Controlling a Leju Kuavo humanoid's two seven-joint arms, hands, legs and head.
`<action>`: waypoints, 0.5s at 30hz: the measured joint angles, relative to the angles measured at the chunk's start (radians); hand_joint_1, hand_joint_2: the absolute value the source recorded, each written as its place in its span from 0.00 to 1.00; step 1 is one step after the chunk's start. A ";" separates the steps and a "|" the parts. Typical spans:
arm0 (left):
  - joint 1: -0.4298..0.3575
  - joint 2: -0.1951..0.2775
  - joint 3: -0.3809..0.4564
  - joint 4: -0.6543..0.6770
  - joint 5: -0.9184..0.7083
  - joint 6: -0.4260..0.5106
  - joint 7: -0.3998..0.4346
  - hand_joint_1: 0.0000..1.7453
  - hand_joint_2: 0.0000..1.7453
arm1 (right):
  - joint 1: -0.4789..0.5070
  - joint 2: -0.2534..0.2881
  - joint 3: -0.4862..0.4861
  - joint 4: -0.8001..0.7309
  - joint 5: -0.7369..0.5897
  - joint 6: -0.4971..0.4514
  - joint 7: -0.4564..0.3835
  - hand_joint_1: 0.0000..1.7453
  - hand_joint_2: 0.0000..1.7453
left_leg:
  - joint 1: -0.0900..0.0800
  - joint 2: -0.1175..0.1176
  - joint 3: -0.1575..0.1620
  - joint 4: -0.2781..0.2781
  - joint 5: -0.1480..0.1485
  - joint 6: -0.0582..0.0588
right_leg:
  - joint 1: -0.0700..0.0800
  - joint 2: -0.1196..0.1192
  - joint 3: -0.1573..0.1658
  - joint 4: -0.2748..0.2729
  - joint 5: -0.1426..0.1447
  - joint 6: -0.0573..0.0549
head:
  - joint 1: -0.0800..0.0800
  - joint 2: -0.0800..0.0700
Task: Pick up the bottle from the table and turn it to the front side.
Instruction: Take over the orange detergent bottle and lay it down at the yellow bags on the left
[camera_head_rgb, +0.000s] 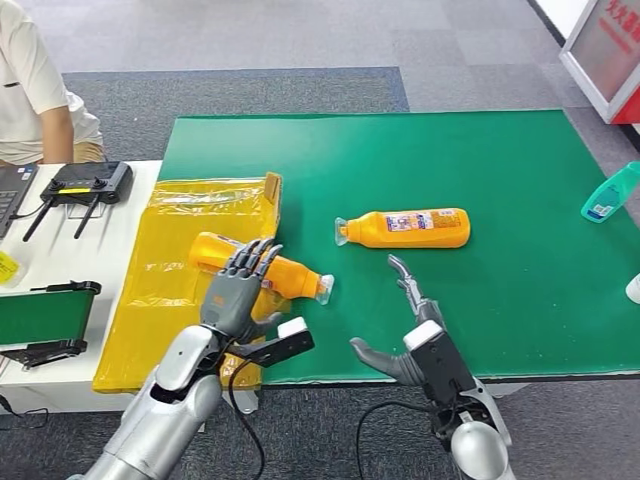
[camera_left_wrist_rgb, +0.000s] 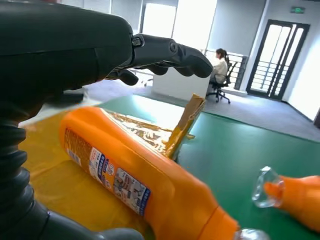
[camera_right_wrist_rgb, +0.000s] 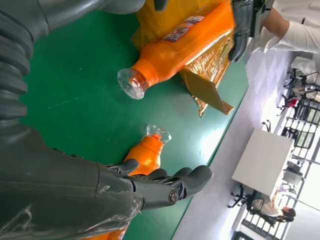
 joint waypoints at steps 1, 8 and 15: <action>0.018 -0.002 0.008 -0.033 0.037 -0.016 -0.007 0.00 1.00 | 0.003 0.001 -0.001 -0.004 0.004 -0.004 0.004 0.00 1.00 | 0.000 0.000 0.000 0.000 0.000 0.000 | 0.000 0.000 0.000 0.000 0.000 0.000 | 0.000 0.000; 0.153 -0.002 0.080 -0.218 0.280 -0.108 -0.060 0.00 1.00 | 0.007 0.005 -0.007 -0.010 0.020 -0.012 0.048 0.00 1.00 | 0.000 0.000 0.000 0.000 0.000 0.000 | 0.000 0.000 0.000 0.000 -0.001 0.000 | 0.000 0.000; 0.275 -0.045 0.214 -0.372 0.703 -0.288 -0.071 0.00 1.00 | 0.009 0.025 -0.039 -0.011 0.040 -0.027 0.169 0.00 1.00 | 0.000 0.000 0.000 0.000 0.000 0.000 | 0.000 0.000 0.000 0.000 -0.001 0.000 | 0.000 0.000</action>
